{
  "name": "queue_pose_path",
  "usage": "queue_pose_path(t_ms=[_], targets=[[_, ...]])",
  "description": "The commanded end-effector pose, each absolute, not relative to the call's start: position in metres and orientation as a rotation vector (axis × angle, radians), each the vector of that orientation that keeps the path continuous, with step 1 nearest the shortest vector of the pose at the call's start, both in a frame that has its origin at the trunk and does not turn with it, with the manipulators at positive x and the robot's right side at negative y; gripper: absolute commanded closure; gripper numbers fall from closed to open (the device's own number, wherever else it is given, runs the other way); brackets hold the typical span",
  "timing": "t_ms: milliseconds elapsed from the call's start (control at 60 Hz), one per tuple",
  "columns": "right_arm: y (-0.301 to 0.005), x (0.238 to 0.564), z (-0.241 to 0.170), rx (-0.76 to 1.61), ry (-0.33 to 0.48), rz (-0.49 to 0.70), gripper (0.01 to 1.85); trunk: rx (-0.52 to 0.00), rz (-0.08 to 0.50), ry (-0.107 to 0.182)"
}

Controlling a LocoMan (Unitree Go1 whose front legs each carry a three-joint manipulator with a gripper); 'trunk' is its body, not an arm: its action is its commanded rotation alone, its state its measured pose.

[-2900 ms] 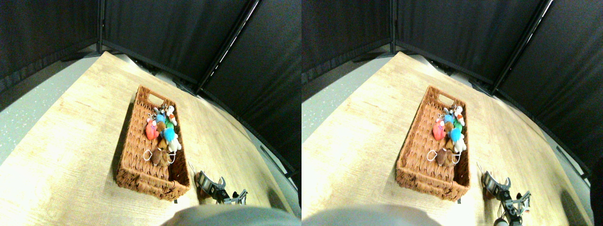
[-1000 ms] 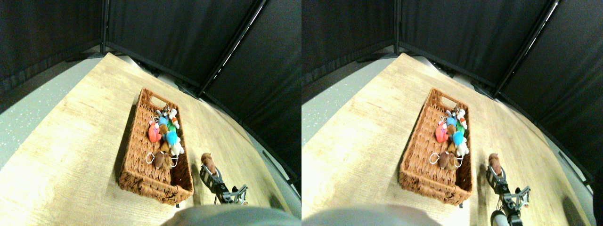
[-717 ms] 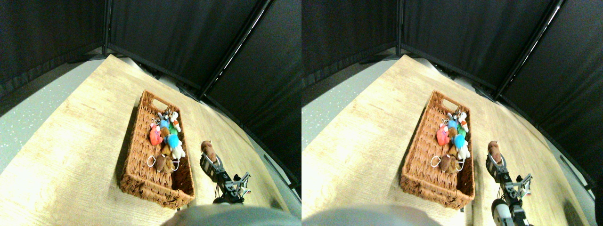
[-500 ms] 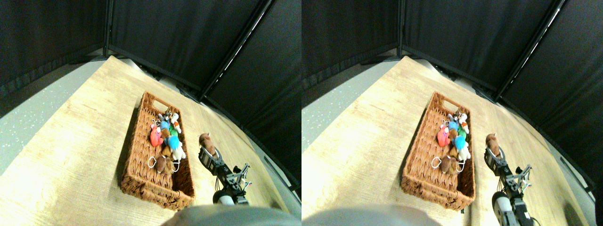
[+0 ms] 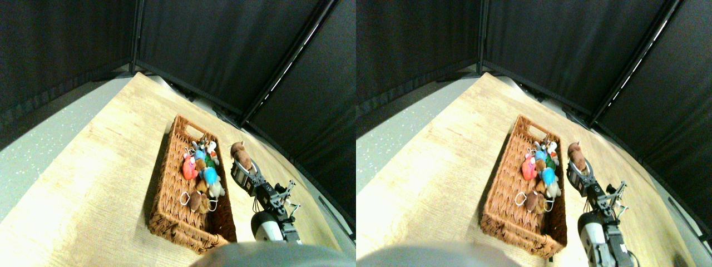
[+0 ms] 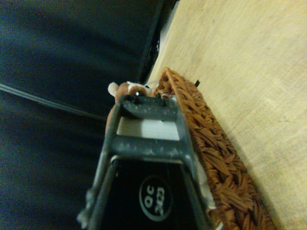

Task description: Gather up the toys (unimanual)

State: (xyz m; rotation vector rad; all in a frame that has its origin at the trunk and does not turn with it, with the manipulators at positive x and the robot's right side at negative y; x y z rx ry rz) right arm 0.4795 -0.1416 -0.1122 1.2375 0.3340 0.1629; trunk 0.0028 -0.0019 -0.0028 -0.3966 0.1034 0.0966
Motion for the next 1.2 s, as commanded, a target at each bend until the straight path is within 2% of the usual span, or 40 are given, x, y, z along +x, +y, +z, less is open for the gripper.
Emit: queue_pose_path(t_ms=[17, 217, 317, 500, 683, 783, 817, 833, 867, 917, 1083, 1200], targets=[[-0.135, 0.480, -0.109, 1.217, 0.325, 0.218, 1.80, -0.489, 0.125, 0.076], [-0.114, 0.482, -0.110, 1.270, 0.410, 0.236, 1.80, -0.517, 0.142, 0.068], [-0.108, 0.482, -0.114, 1.246, 0.407, 0.237, 1.80, -0.531, 0.150, 0.066], [-0.099, 0.483, -0.124, 1.255, 0.460, 0.266, 1.80, -0.557, 0.165, 0.067], [-0.095, 0.481, -0.130, 1.281, 0.477, 0.230, 1.80, -0.564, 0.170, 0.068], [-0.096, 0.482, -0.132, 1.243, 0.452, 0.248, 1.80, -0.564, 0.170, 0.070], [-0.097, 0.482, -0.133, 1.242, 0.454, 0.235, 1.61, -0.564, 0.170, 0.070], [-0.097, 0.482, -0.133, 1.242, 0.454, 0.235, 1.61, -0.564, 0.170, 0.070], [-0.098, 0.482, -0.132, 1.240, 0.475, 0.216, 1.27, -0.564, 0.170, 0.070], [-0.099, 0.483, -0.131, 1.231, 0.493, 0.208, 0.99, -0.559, 0.166, 0.073], [-0.104, 0.485, -0.129, 1.206, 0.477, 0.185, 0.84, -0.551, 0.158, 0.076], [-0.113, 0.486, -0.127, 1.198, 0.427, 0.178, 0.86, -0.538, 0.149, 0.082]])
